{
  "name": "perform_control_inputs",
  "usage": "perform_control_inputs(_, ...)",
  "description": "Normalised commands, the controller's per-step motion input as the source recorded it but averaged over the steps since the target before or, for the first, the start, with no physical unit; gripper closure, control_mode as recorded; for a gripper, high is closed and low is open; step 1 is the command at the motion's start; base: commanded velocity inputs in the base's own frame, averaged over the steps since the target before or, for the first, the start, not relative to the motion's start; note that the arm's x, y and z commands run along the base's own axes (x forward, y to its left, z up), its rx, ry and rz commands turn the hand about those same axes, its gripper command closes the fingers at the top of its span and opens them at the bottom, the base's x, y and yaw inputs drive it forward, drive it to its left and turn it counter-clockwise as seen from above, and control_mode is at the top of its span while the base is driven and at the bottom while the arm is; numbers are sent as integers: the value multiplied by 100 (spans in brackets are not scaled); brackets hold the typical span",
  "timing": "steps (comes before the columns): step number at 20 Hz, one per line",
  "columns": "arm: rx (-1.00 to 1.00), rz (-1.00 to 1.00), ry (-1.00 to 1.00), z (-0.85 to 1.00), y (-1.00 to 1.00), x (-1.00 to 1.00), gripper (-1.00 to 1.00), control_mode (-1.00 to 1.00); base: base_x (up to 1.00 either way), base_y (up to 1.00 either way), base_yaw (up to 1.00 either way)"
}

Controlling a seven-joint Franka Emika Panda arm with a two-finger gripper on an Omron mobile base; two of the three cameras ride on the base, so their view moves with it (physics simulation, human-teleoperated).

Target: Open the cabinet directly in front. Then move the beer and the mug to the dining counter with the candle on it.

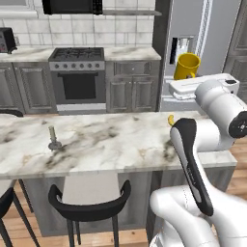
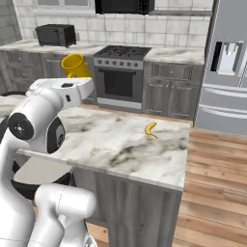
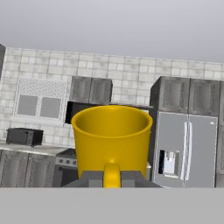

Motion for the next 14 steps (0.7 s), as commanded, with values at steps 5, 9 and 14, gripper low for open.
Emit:
perform_control_inputs(5,0,0,0,0,0,16,100,-100,43,0,0)
perform_control_inputs(9,0,6,1,0,-1,42,100,-100,0,0,0)
perform_control_inputs(14,0,21,8,-6,0,12,100,-100,0,0,0)
